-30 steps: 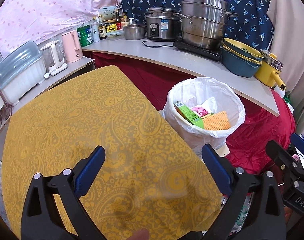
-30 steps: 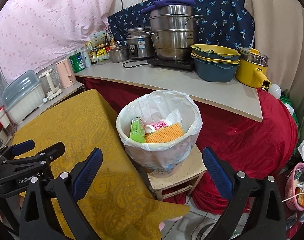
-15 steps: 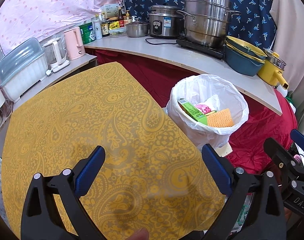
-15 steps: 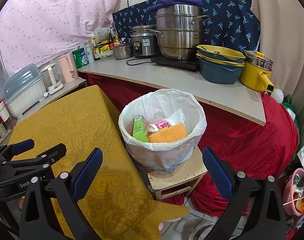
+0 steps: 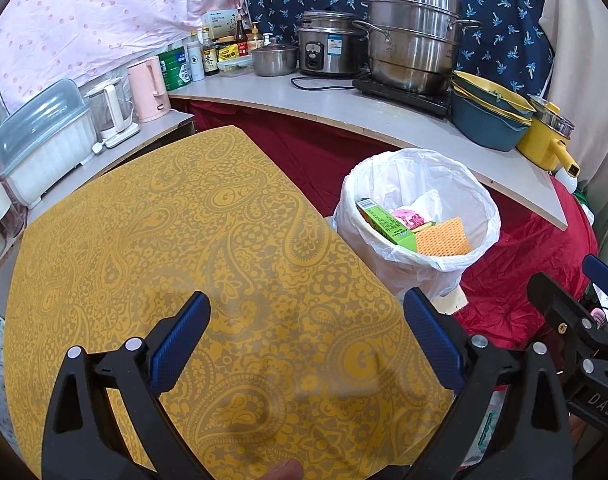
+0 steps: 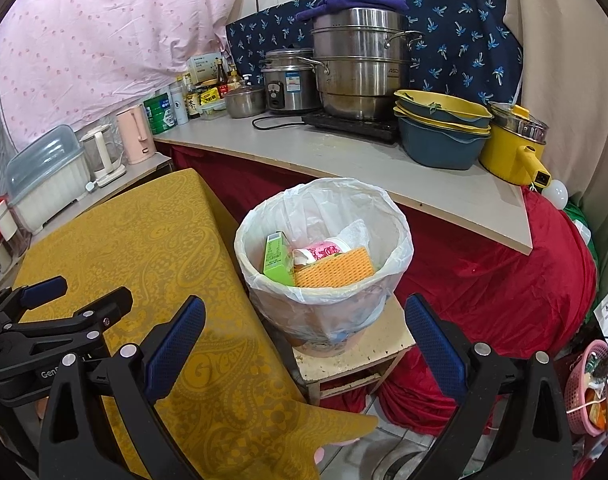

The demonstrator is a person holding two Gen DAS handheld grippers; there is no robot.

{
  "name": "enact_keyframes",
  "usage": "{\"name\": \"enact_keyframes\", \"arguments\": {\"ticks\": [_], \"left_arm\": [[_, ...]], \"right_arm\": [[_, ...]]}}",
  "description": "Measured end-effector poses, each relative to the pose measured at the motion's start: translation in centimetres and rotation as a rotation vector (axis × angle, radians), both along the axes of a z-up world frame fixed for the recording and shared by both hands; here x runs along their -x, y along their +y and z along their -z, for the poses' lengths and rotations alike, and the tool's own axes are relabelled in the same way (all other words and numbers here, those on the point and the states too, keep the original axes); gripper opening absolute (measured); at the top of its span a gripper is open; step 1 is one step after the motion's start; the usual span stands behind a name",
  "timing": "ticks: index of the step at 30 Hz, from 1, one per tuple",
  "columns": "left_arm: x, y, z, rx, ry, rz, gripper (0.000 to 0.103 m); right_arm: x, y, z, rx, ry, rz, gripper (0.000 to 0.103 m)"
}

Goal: Collect trash

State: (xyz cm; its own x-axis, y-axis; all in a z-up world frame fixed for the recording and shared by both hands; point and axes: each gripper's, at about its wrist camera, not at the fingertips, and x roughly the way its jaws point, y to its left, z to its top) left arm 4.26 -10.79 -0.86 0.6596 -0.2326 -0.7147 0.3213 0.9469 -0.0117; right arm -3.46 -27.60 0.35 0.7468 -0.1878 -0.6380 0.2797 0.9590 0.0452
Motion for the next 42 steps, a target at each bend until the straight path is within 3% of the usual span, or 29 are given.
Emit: {"name": "enact_keyframes", "arguments": {"ticks": [42], "left_arm": [[-1.6, -2.3, 2.1, -0.024, 0.02, -0.028, 0.093]], "right_arm": [[-2.6, -0.8, 2.7, -0.014, 0.032, -0.014, 0.096]]}}
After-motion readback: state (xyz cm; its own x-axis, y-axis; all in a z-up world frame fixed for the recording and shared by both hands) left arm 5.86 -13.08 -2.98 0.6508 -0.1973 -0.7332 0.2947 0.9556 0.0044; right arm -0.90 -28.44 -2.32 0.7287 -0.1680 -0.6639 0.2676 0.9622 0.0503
